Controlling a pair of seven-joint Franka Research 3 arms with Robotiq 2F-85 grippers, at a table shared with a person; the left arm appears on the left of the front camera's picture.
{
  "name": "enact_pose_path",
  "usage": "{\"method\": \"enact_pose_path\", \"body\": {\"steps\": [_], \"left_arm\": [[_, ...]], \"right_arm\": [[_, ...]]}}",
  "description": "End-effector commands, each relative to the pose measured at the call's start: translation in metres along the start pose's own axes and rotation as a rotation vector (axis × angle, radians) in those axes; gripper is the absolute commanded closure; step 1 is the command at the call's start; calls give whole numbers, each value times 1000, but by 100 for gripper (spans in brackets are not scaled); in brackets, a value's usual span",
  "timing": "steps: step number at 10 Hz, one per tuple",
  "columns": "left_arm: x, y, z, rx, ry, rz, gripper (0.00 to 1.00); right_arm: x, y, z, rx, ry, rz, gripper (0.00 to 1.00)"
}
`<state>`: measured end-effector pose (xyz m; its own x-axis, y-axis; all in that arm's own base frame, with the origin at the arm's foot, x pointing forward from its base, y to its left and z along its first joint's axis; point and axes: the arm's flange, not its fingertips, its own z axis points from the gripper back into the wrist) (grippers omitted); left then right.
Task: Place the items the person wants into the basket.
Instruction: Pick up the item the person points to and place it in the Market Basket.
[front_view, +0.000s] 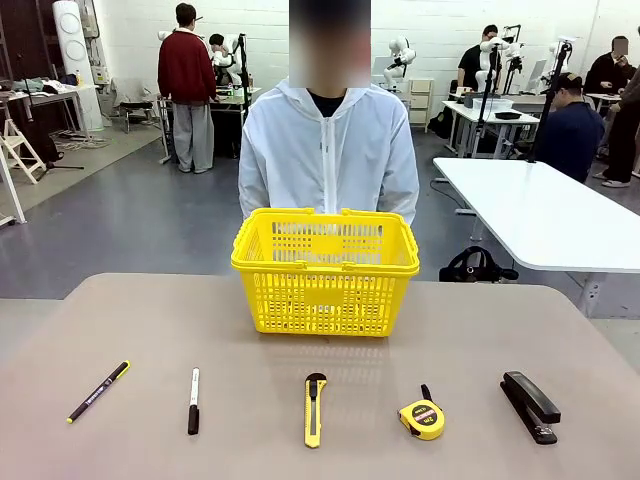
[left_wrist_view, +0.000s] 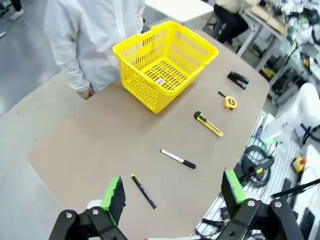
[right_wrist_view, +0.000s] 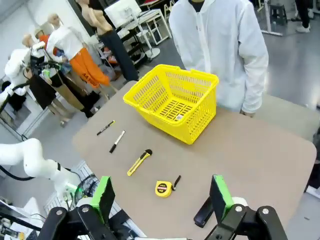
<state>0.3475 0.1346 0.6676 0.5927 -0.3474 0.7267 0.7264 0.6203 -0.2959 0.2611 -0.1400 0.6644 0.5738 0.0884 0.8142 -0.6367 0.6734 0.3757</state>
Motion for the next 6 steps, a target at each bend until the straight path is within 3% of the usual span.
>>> {"method": "enact_pose_path", "body": {"steps": [1,4,6], "left_arm": [[-9,5,6,4,-37,46,0],[-8,-7,3,22,-34,65,0],[-16,6,19,21,-37,73,0]], "right_arm": [[-6,-2,9,-19,-15,-37,0],[-9,-4,16,-23,13,-51,0],[-13,-5,21,-40,-15,-51,0]]}}
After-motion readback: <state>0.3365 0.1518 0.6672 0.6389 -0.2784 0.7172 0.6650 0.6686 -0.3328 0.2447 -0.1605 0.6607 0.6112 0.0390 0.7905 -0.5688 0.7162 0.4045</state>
